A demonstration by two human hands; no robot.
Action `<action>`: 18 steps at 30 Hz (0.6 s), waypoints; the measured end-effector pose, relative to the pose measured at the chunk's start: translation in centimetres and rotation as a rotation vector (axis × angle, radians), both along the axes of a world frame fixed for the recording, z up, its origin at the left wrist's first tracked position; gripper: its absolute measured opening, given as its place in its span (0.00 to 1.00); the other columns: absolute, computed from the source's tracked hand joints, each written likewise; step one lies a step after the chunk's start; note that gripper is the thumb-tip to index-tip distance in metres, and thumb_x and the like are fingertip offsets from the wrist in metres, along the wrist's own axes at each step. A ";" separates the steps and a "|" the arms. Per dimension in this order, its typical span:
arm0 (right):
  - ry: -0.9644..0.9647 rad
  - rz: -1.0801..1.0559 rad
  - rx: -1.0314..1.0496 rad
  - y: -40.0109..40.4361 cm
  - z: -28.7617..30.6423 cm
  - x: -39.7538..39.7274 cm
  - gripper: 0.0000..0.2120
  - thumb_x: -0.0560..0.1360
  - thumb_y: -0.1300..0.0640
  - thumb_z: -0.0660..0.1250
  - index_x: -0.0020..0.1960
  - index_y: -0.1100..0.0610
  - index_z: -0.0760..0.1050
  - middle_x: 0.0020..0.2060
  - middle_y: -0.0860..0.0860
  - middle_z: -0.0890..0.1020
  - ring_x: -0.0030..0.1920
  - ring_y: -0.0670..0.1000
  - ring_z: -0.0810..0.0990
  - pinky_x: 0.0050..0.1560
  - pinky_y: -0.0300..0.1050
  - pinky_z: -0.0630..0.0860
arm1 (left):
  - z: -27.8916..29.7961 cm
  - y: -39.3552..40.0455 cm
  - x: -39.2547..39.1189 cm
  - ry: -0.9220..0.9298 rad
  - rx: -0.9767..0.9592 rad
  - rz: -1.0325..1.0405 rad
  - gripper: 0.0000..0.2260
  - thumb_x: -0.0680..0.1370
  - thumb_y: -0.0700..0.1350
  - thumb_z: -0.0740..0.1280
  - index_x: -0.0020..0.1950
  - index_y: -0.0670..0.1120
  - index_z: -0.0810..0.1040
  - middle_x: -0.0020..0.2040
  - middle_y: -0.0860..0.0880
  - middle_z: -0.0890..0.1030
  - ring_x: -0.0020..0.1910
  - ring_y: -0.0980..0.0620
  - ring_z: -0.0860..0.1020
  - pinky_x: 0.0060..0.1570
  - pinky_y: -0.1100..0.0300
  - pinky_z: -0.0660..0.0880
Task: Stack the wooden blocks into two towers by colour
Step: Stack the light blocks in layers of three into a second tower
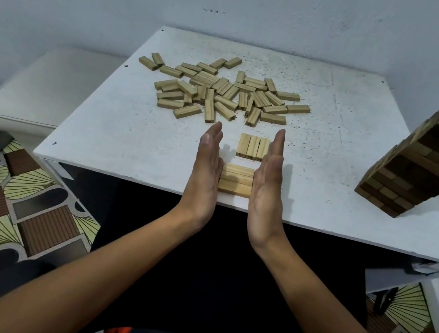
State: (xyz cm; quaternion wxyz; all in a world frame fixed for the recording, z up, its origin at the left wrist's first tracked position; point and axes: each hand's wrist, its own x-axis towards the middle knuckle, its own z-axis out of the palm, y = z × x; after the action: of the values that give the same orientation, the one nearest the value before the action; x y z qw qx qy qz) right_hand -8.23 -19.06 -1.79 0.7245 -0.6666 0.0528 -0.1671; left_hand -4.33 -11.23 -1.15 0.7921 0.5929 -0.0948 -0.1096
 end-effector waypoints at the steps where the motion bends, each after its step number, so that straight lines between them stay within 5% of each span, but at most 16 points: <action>1: -0.001 0.000 0.004 -0.1 0.0 0.0 0.42 0.63 0.18 0.50 0.72 0.31 0.44 0.74 0.31 0.48 0.66 0.21 0.49 0.69 0.33 0.48 | 0.0 0.0 0.0 -0.003 0.006 -0.004 0.33 0.74 0.63 0.48 0.77 0.52 0.60 0.77 0.52 0.60 0.76 0.59 0.56 0.76 0.56 0.52; 3: -0.003 -0.024 0.027 -0.4 0.0 -0.1 0.37 0.68 0.22 0.52 0.73 0.32 0.47 0.73 0.31 0.51 0.66 0.22 0.52 0.72 0.36 0.50 | 0.0 0.1 0.1 -0.021 0.023 -0.016 0.30 0.75 0.63 0.48 0.74 0.54 0.62 0.77 0.55 0.61 0.75 0.61 0.57 0.74 0.59 0.54; 6: -0.003 -0.161 -0.036 -1.8 0.6 0.3 0.22 0.80 0.46 0.61 0.72 0.41 0.59 0.74 0.38 0.59 0.68 0.30 0.59 0.73 0.40 0.58 | 0.3 0.8 0.9 -0.157 0.210 0.001 0.19 0.80 0.58 0.55 0.69 0.55 0.69 0.69 0.58 0.69 0.65 0.70 0.65 0.66 0.65 0.62; 9: 0.016 -0.257 -0.299 -5.0 1.8 1.6 0.17 0.78 0.61 0.66 0.65 0.49 0.72 0.69 0.47 0.71 0.67 0.42 0.69 0.59 0.27 0.67 | 1.0 1.9 3.9 -0.361 0.415 0.001 0.12 0.79 0.46 0.67 0.63 0.52 0.76 0.60 0.58 0.77 0.59 0.69 0.73 0.62 0.63 0.70; 11: 0.108 -0.206 -0.457 -7.4 2.4 3.0 0.18 0.76 0.63 0.68 0.65 0.53 0.75 0.65 0.48 0.76 0.63 0.46 0.74 0.52 0.29 0.70 | 1.3 2.5 6.5 -0.524 0.578 -0.118 0.14 0.76 0.47 0.70 0.61 0.52 0.77 0.59 0.57 0.79 0.60 0.62 0.75 0.60 0.59 0.75; 14: 0.230 -0.065 -0.596 -10.1 2.4 4.5 0.25 0.73 0.62 0.72 0.68 0.53 0.73 0.64 0.49 0.77 0.61 0.49 0.75 0.55 0.38 0.70 | 1.7 2.3 9.5 -0.660 0.790 -0.309 0.22 0.73 0.45 0.75 0.66 0.48 0.76 0.63 0.50 0.78 0.61 0.56 0.75 0.57 0.57 0.76; 18: 0.280 0.086 -0.630 -11.4 1.8 5.3 0.33 0.68 0.61 0.76 0.70 0.49 0.70 0.60 0.51 0.78 0.61 0.47 0.75 0.52 0.36 0.70 | 1.4 1.4 11.4 -0.688 0.889 -0.377 0.28 0.68 0.48 0.79 0.66 0.48 0.76 0.59 0.53 0.78 0.54 0.60 0.76 0.50 0.62 0.76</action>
State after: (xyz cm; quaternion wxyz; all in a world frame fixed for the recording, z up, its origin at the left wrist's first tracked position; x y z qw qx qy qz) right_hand -2.94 -30.47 0.02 0.4751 -0.8757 0.0697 -0.0514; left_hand 7.05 -9.85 0.22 0.3584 0.8423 -0.3948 -0.0790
